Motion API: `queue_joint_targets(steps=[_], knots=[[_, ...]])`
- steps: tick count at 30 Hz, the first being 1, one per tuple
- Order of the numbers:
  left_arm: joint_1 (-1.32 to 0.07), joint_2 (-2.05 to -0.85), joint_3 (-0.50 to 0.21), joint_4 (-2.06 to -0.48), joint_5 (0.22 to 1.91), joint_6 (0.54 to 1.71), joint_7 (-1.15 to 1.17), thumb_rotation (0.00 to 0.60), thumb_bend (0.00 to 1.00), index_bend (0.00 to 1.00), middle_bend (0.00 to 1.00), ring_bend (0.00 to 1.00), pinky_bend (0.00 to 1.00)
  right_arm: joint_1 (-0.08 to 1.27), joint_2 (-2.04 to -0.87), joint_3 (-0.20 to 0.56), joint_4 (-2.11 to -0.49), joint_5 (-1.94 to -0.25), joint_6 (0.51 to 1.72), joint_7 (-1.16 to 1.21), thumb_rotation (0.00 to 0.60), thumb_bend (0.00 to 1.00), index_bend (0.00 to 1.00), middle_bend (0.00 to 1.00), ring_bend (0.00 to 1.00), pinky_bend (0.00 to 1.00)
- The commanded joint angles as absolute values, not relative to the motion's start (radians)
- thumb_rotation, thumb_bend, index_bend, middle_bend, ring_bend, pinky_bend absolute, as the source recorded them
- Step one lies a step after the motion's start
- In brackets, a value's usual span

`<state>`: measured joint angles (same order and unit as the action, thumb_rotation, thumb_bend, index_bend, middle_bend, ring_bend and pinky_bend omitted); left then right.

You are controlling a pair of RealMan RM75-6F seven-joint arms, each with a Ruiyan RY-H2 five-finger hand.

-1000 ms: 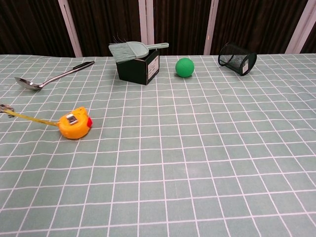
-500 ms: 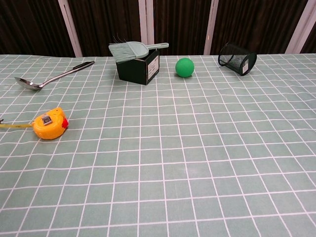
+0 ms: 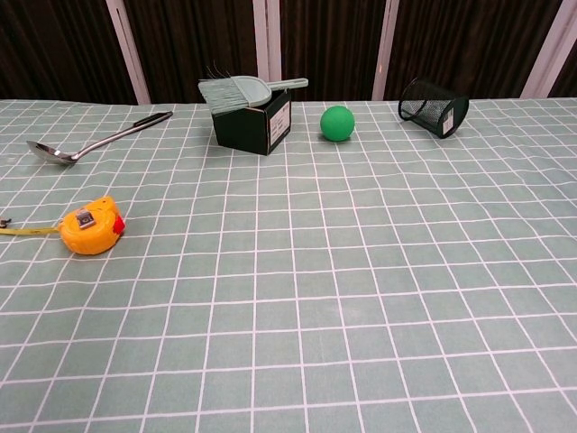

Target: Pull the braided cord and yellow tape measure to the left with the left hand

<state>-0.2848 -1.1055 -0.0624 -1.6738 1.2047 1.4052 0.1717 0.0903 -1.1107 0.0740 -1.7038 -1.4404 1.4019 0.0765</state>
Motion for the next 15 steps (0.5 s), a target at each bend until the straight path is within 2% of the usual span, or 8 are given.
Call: queue_joint_targets(steps=[1,6,15], knots=[[-0.173,-1.051,0.043,-1.810,1.377,1.530,0.139,0.600,0.02,0.00,0.00,0.00,0.00,0.090,-1.113,0.068,-1.690,-1.466,1.417,0.061,0.600,0.19,0.00,0.00,0.00,0.00],[-0.121,-1.085,0.095,-1.751,1.490,1.582,0.117,0.600,0.02,0.00,0.00,0.00,0.00,0.087,-1.123,0.056,-1.677,-1.510,1.442,0.036,0.600,0.19,0.00,0.00,0.00,0.00],[-0.122,-1.146,0.092,-1.622,1.547,1.562,0.100,0.600,0.02,0.00,0.00,0.00,0.00,0.083,-1.138,0.045,-1.672,-1.544,1.466,-0.008,0.600,0.19,0.00,0.00,0.00,0.00]])
